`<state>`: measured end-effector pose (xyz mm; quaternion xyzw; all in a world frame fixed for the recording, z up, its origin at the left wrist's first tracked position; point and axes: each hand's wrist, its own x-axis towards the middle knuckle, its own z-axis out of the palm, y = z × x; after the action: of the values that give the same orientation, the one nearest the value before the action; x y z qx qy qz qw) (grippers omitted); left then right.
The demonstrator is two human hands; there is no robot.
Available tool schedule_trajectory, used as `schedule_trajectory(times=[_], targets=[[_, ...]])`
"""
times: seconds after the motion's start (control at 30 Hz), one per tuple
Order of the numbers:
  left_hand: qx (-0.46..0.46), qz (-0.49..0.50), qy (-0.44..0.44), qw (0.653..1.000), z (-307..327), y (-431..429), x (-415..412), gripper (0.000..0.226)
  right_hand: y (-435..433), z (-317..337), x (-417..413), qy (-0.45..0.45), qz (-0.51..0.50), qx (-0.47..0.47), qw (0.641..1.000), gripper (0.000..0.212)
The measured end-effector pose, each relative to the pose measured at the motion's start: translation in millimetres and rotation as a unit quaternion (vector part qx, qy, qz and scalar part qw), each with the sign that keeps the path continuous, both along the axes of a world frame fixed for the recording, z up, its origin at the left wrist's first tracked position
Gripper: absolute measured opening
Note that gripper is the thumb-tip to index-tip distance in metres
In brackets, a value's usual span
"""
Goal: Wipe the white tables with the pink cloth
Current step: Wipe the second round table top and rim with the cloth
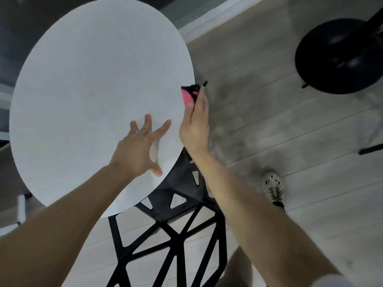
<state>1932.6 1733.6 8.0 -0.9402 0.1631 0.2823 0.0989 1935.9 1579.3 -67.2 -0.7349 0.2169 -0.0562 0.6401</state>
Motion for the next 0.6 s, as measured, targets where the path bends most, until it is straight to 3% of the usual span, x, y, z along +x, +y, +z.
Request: schedule_trajectory(times=[0.13,0.27,0.4,0.47,0.6], targets=[[0.004,-0.003,-0.006,1.000,-1,1,0,0.164,-32,-1,68,-0.015,0.026,-0.048,0.998,0.057],[0.009,-0.006,-0.006,1.000,-3,2,1,0.164,11,4,-19,-0.022,-0.029,-0.018,0.999,0.057],[0.009,-0.003,-0.004,1.000,0,0,0,0.163,38,10,-109,-0.008,0.032,0.030,0.999,0.057],[0.012,-0.008,-0.011,1.000,-1,0,-1,0.162,15,-5,-71,-0.023,0.046,-0.009,0.999,0.055],[0.008,0.007,0.001,1.000,-3,1,0,0.162,-45,-16,82,-0.033,0.052,-0.078,0.995,0.053]])
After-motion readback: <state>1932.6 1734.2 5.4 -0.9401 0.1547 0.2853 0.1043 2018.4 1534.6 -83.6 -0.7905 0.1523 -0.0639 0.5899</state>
